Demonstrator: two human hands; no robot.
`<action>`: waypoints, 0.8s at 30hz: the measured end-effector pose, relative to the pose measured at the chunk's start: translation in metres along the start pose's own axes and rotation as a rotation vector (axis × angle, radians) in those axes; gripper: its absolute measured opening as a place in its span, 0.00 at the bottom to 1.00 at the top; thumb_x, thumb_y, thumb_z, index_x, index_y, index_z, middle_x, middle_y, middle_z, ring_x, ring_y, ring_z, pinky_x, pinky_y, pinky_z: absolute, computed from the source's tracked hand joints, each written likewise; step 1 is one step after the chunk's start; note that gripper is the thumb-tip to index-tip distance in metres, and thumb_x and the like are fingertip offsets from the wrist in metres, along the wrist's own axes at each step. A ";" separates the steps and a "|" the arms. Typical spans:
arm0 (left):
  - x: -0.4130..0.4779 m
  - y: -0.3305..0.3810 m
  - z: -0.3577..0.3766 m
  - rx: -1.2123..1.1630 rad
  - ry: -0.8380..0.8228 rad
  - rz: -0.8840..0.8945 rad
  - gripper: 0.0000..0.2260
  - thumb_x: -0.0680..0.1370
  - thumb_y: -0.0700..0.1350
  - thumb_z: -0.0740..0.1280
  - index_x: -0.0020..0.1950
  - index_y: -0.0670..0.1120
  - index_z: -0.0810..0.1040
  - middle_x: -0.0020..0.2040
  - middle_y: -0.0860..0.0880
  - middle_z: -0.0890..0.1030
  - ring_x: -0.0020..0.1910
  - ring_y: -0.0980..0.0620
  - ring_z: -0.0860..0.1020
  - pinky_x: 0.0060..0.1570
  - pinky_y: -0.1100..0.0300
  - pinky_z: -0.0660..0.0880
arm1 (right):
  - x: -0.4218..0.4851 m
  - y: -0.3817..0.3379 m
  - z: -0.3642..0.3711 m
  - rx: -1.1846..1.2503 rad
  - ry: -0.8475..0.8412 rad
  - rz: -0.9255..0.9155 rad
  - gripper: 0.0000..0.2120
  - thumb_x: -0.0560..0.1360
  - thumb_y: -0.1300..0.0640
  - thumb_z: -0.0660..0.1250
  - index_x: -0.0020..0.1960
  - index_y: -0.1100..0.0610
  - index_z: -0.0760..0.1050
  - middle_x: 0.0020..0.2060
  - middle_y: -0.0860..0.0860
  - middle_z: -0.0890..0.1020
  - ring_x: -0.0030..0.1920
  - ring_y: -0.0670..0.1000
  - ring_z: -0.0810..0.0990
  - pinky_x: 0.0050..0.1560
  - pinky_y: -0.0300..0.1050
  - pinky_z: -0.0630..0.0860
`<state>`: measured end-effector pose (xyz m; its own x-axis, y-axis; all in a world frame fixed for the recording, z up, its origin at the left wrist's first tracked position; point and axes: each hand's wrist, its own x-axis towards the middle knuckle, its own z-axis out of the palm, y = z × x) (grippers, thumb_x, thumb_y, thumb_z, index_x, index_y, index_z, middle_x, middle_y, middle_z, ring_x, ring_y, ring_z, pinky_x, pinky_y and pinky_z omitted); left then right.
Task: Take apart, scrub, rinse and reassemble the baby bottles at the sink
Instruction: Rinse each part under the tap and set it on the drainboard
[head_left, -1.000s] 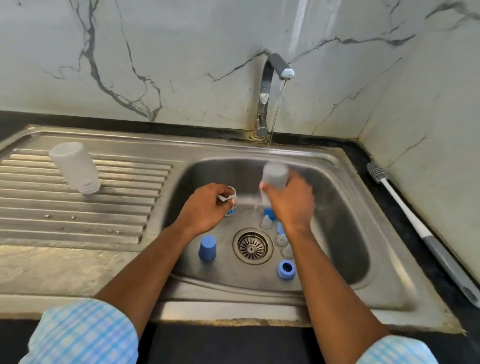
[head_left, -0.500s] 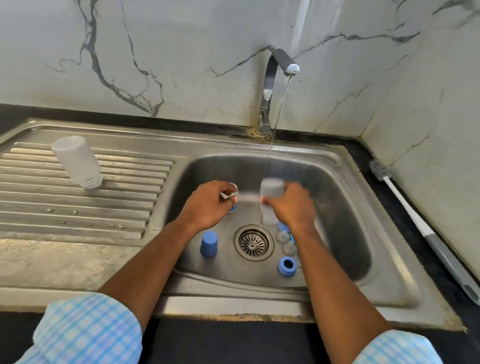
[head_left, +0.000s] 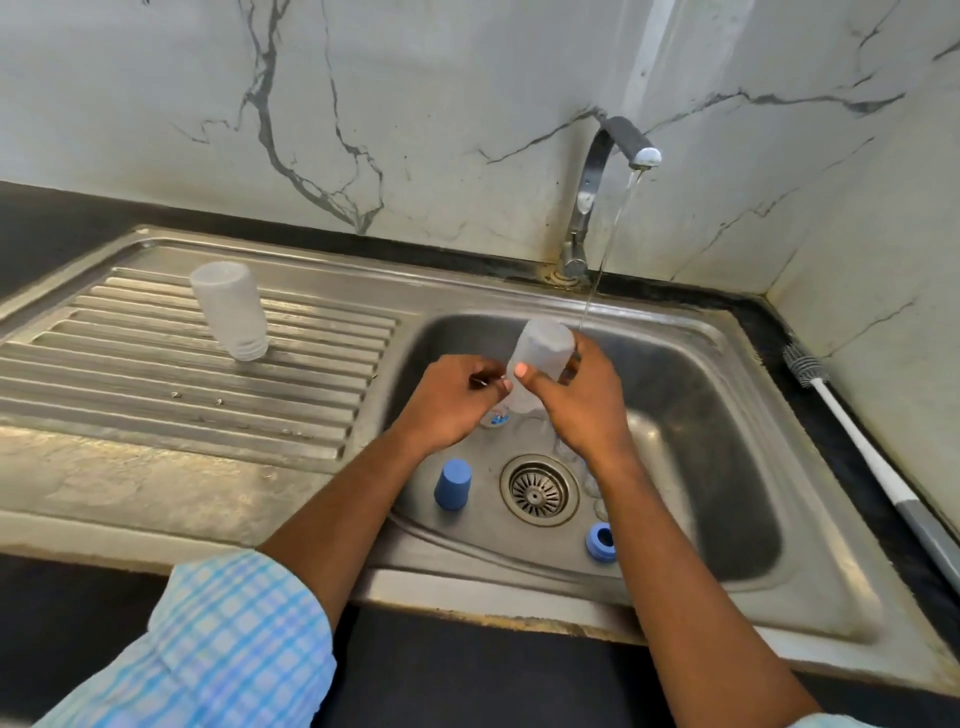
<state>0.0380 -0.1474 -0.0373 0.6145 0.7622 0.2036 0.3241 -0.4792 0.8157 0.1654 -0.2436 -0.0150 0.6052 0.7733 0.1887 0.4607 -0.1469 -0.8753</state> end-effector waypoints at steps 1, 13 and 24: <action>-0.001 -0.001 -0.006 -0.020 0.036 -0.021 0.10 0.79 0.47 0.69 0.58 0.46 0.84 0.50 0.51 0.85 0.48 0.57 0.82 0.51 0.61 0.78 | -0.001 -0.004 0.005 0.019 -0.033 -0.022 0.26 0.71 0.54 0.76 0.67 0.48 0.72 0.58 0.45 0.81 0.57 0.45 0.80 0.58 0.44 0.78; -0.031 -0.047 -0.142 0.093 0.488 -0.150 0.11 0.75 0.42 0.74 0.57 0.45 0.84 0.50 0.48 0.85 0.48 0.53 0.82 0.58 0.59 0.76 | 0.014 -0.088 0.133 0.101 -0.196 -0.135 0.29 0.68 0.59 0.78 0.68 0.55 0.74 0.57 0.52 0.83 0.48 0.47 0.82 0.53 0.48 0.80; -0.034 -0.077 -0.172 0.225 0.484 -0.196 0.08 0.77 0.45 0.70 0.54 0.45 0.86 0.45 0.47 0.87 0.40 0.52 0.84 0.54 0.51 0.79 | 0.018 -0.097 0.187 0.029 -0.252 -0.124 0.29 0.69 0.58 0.78 0.67 0.54 0.73 0.57 0.52 0.82 0.51 0.51 0.82 0.53 0.51 0.80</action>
<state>-0.1312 -0.0613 -0.0135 0.1446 0.9333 0.3287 0.5765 -0.3495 0.7386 0.0098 -0.1003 -0.0104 0.3636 0.9137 0.1815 0.4997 -0.0269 -0.8658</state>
